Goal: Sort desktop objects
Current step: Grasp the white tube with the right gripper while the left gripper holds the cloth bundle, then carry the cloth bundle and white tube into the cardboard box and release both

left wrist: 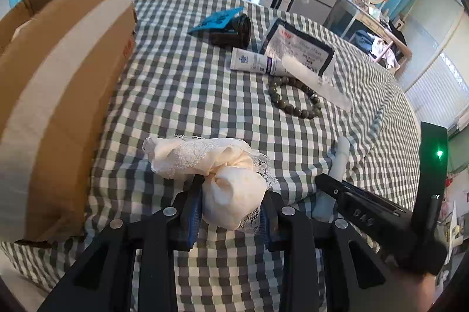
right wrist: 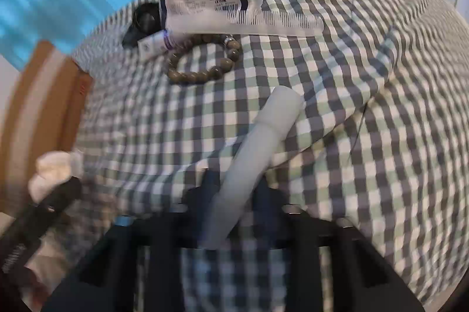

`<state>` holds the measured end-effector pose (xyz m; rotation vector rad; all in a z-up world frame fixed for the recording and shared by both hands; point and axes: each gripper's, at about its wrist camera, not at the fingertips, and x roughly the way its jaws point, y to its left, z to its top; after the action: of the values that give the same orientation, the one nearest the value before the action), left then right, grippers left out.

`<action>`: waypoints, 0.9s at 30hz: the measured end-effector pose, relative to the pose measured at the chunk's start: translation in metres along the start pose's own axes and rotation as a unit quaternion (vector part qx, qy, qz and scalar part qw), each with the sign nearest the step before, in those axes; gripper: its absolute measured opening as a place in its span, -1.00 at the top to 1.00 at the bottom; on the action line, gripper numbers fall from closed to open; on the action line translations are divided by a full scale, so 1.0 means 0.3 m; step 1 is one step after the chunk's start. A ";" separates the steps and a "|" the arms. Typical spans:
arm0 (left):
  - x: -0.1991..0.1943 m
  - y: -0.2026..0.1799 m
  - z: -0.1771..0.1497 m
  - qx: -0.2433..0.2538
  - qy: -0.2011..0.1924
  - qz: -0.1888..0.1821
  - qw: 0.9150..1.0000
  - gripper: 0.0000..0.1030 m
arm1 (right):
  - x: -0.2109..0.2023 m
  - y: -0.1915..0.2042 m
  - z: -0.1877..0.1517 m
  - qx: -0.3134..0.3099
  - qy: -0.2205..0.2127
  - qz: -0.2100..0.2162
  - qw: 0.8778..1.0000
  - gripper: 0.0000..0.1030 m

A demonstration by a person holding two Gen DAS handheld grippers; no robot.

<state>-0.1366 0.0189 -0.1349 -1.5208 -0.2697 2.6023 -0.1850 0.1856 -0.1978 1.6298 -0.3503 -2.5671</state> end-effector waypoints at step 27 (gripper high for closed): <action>-0.654 0.141 0.187 0.033 -0.136 -0.030 0.990 0.37 | -0.673 0.489 -0.013 -0.130 -0.159 0.130 0.970 0.75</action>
<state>-0.0897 -0.0648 0.0501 -1.1169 -0.2464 2.7369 -0.1025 0.0807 0.0133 1.0137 -0.2161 -2.5365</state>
